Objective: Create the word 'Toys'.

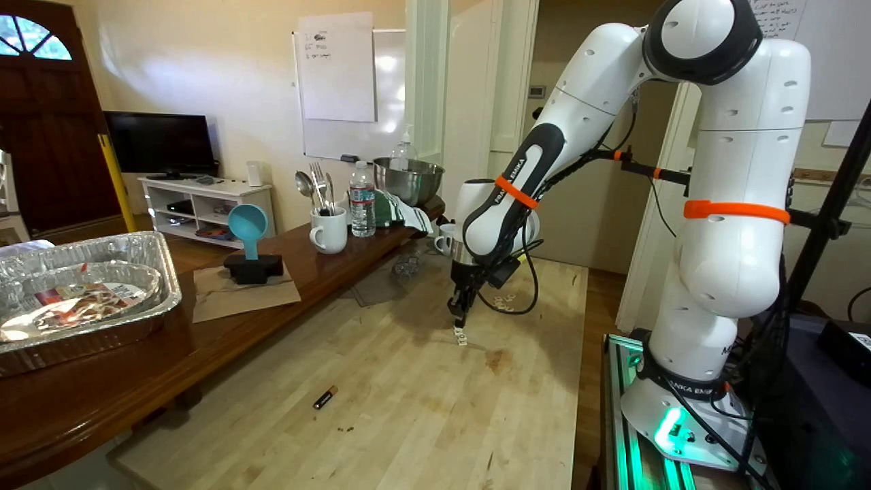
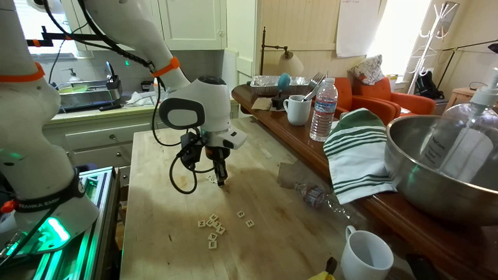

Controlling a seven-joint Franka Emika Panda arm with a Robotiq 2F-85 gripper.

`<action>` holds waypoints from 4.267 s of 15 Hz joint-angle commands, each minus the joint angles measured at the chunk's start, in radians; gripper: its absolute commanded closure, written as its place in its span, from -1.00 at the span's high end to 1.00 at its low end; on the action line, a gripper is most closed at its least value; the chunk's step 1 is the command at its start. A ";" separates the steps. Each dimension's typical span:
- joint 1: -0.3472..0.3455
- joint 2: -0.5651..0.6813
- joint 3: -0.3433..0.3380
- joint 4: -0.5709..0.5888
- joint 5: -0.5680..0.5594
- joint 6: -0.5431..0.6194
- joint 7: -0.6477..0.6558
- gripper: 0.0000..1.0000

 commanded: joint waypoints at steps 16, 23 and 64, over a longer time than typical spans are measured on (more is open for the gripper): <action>0.019 -0.057 0.010 -0.057 0.031 0.018 -0.011 -1.00; 0.025 -0.107 0.005 -0.084 0.026 -0.005 -0.074 -1.00; 0.068 -0.225 -0.027 -0.103 -0.072 -0.122 -0.467 1.00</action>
